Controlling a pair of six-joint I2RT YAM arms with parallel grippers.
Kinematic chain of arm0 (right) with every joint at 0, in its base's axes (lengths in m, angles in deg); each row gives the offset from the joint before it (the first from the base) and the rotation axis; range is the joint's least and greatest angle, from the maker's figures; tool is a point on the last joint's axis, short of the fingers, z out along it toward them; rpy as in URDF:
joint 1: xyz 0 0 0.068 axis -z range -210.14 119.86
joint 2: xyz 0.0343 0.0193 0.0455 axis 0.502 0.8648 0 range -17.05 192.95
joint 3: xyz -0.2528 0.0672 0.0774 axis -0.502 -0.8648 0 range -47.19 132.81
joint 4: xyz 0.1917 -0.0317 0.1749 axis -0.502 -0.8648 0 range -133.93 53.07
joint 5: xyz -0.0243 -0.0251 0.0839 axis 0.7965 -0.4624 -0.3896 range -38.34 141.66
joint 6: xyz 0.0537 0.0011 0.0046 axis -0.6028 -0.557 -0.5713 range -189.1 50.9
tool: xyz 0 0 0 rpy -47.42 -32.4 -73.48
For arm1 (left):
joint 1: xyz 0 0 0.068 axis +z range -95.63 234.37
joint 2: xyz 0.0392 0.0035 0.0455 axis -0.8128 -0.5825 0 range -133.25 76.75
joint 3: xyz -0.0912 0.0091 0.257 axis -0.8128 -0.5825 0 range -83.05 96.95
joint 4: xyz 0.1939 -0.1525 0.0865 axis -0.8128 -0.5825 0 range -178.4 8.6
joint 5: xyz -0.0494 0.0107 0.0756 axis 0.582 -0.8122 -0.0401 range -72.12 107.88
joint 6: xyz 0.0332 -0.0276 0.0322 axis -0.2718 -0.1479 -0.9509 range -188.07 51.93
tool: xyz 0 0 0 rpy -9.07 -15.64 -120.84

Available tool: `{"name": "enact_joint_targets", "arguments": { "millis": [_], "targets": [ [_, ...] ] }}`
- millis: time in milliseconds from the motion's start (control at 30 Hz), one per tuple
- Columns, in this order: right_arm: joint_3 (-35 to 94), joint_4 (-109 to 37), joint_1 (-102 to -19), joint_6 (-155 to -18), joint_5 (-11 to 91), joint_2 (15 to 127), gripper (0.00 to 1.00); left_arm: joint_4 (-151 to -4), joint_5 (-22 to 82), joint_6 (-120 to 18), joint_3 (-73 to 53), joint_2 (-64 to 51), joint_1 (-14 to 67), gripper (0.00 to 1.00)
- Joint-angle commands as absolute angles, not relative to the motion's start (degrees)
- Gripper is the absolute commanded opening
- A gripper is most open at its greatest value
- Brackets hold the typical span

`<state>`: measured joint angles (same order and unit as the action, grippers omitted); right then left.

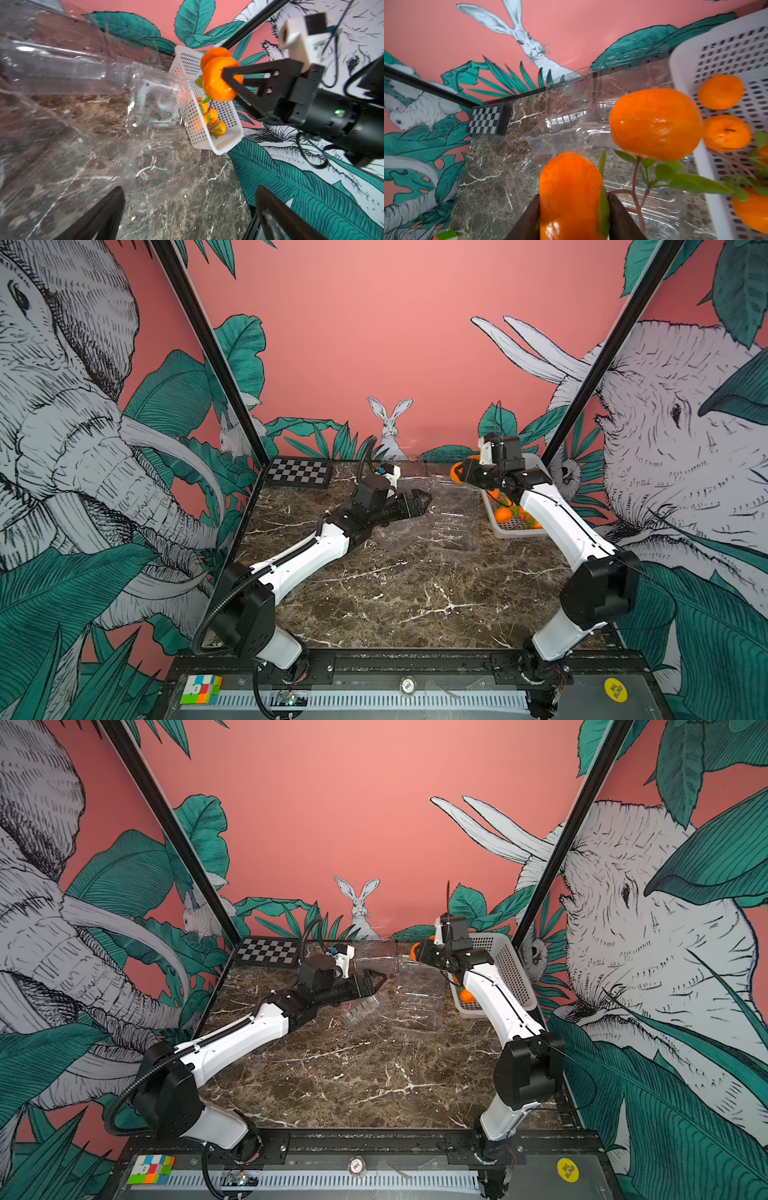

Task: Take oranges out of containers
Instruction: Place the orange in the basket.

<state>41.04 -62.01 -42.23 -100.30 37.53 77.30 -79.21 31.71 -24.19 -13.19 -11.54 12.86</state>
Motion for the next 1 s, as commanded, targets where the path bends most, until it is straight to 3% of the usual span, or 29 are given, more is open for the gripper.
{"name": "enact_joint_targets", "arguments": {
  "millis": [0, 367, 967],
  "targets": [
    [39.45, -60.61, -37.77, -99.47, 37.14, 75.15, 0.47, -78.65, 31.27, -25.93, -8.41, -14.89, 10.72, 0.99],
    [32.40, -52.55, -26.09, -98.35, 43.02, 76.01, 0.47, -77.20, 34.55, -25.17, 2.60, -28.18, 8.05, 0.99],
    [43.03, -42.73, -20.07, -102.21, 38.27, 98.79, 0.49, -79.15, 35.99, -26.63, 14.21, -42.43, 8.07, 0.99]
  ]
}}
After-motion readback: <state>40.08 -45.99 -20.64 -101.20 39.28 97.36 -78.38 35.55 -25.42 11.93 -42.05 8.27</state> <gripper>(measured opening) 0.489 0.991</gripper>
